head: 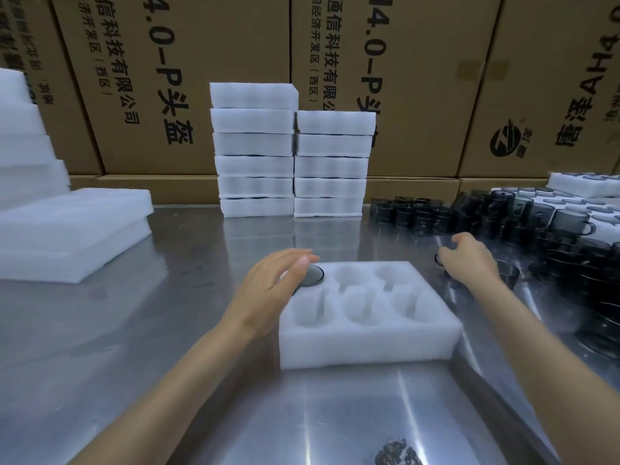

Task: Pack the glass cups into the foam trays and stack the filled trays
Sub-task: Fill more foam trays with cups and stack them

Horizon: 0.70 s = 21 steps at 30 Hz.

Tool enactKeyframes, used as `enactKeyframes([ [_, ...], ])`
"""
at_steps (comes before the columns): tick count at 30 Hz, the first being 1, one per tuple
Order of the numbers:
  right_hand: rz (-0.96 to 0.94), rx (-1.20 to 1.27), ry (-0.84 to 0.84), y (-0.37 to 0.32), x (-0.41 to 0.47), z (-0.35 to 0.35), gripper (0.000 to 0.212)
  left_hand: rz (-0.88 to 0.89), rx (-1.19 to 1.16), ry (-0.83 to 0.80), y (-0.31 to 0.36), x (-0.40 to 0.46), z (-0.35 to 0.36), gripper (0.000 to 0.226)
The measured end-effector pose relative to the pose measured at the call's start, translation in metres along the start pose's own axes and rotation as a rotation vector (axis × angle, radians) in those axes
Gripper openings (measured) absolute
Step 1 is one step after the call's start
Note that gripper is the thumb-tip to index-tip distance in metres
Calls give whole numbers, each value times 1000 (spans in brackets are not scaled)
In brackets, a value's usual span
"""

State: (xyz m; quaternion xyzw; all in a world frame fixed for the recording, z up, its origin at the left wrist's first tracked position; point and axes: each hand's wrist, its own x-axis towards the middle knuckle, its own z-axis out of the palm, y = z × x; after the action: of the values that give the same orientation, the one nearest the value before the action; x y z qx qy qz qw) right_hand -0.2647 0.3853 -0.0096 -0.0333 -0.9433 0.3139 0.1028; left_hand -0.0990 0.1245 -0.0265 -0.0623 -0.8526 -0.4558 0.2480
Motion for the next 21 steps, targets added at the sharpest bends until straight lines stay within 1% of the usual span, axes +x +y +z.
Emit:
enactKeyframes([
  [2, 17, -68, -10, 8, 6, 6, 22, -65, -94, 9, 6, 8, 2, 41],
  [4, -14, -111, -25, 11, 10, 12, 27, -124, -156, 26, 8, 17, 3, 40],
  [6, -47, -126, -38, 12, 10, 15, 36, -162, -211, 24, 7, 22, 8, 34],
  [7, -63, -134, -38, 12, 10, 16, 35, -173, -229, 16, 6, 23, 10, 29],
  [9, -89, -132, -5, 7, 5, 15, 31, -184, -236, -14, 3, 21, 17, 19],
  [11, -147, -44, 92, -3, -4, 12, 25, -192, -231, -41, -1, 18, 22, 18],
  [13, -288, 87, 206, -17, -17, 8, 21, -192, -228, -41, -5, 18, 22, 19],
  [15, -492, 187, 261, -34, -33, 5, 18, -183, -219, -40, -7, 18, 22, 20],
  [18, -747, 213, 217, -57, -63, 7, 13, -159, -196, -33, -9, 18, 22, 21],
  [21, -837, 126, 118, -63, -80, 21, 11, -135, -186, -29, -10, 18, 22, 22],
])
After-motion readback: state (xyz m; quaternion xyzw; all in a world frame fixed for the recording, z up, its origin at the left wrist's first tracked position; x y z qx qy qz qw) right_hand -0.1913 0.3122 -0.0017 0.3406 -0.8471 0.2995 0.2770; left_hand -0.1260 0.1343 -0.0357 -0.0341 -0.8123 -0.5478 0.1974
